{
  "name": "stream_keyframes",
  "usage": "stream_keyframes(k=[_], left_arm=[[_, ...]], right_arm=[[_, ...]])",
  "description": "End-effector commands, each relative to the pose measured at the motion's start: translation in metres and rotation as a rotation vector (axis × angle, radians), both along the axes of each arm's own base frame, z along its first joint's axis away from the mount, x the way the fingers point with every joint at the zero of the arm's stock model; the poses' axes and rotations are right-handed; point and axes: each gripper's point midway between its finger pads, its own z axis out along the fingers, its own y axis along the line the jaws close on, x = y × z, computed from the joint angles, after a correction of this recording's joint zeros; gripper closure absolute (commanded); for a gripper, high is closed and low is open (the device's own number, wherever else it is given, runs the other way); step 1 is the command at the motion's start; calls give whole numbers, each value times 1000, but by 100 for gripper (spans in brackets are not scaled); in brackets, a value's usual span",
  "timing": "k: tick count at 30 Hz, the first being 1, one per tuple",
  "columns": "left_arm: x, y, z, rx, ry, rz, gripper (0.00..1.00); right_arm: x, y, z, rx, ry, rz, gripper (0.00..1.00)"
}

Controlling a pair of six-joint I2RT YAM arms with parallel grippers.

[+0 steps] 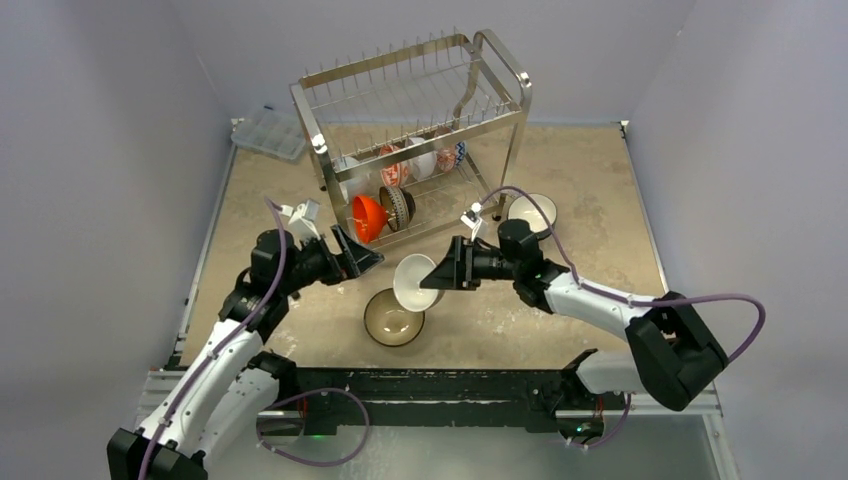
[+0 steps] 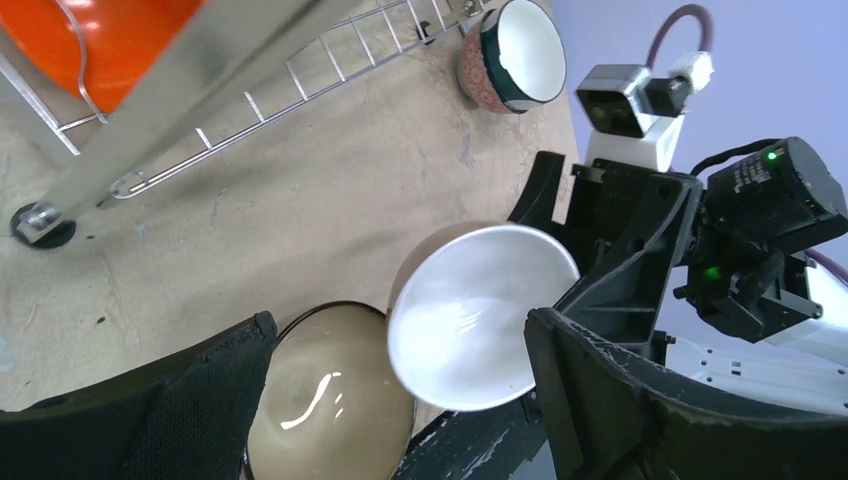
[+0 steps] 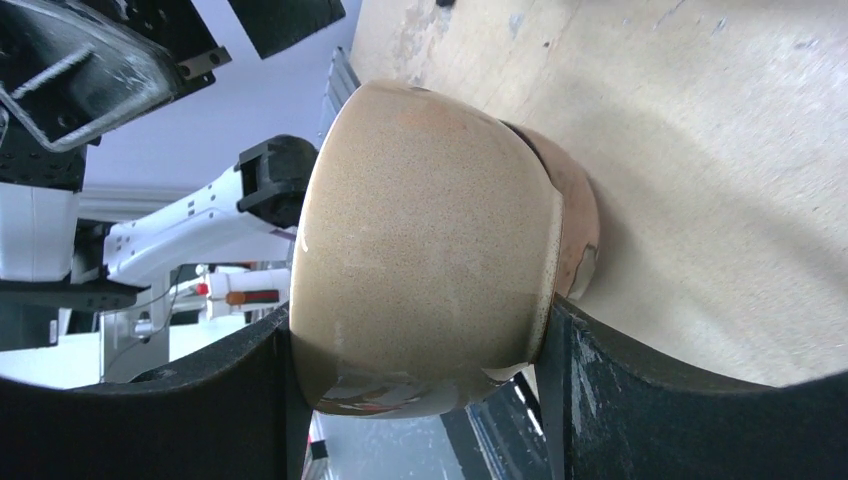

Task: Load the bowls into the dish rack
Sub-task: Pick up the bowl from the center of the board, then place the bowl in the dish rack.

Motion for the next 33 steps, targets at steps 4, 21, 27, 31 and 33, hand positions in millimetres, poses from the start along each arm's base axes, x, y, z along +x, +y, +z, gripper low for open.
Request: stream_keyframes(k=[4, 21, 27, 31, 33], left_arm=[[-2, 25, 8, 22, -1, 9, 6], [19, 74, 30, 366, -133, 97, 5], [14, 68, 24, 328, -172, 78, 5], [13, 65, 27, 315, -200, 65, 5], [12, 64, 26, 314, -197, 58, 5]], right_arm=[[52, 3, 51, 22, -231, -44, 100], [196, -25, 74, -139, -461, -381, 100], [234, -45, 73, -240, -559, -553, 100], [244, -49, 66, -292, -604, -593, 100], [250, -47, 61, -325, -625, -594, 100]])
